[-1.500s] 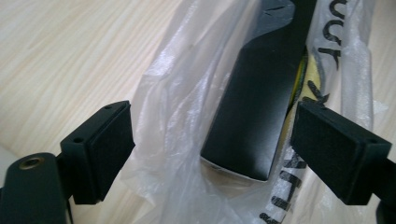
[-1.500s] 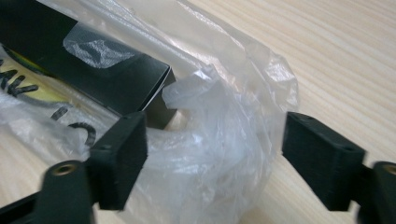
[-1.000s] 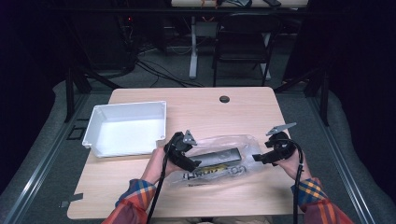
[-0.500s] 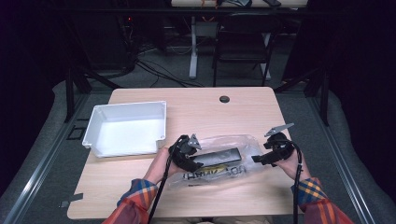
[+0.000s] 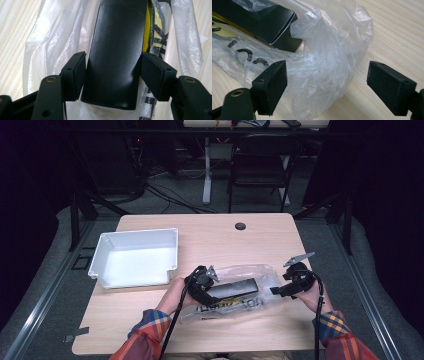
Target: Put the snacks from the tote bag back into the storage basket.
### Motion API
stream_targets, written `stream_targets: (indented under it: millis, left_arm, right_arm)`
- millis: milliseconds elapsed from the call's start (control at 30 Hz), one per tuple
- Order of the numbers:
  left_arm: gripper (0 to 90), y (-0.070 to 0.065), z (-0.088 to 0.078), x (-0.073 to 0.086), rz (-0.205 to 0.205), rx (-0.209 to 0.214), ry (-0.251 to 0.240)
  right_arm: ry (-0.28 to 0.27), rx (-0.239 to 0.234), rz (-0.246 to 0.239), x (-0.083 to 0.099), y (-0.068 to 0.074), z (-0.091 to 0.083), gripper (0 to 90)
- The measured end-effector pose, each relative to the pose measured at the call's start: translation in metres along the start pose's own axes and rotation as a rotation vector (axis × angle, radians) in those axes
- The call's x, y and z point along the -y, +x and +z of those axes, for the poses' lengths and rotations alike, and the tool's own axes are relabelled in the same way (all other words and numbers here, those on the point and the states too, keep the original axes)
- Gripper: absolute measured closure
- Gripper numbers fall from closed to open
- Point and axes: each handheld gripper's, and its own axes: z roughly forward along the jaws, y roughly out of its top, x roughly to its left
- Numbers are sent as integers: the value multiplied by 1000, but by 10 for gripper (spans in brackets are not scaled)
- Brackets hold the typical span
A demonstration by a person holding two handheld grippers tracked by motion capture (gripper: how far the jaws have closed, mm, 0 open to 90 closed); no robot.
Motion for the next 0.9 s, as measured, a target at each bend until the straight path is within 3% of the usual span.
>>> stream_targets:
  millis: [400, 767, 900]
  left_arm:
    - [378, -2, 13, -6, 41, -13, 107]
    - [387, -2, 21, -9, 60, -15, 163]
    - [387, -2, 24, -10, 47, -9, 178]
  right_arm:
    - [11, 8, -3, 1, 0, 3, 165]
    - [15, 15, 0, 1, 0, 4, 166]
    - [14, 18, 1, 1, 0, 4, 164]
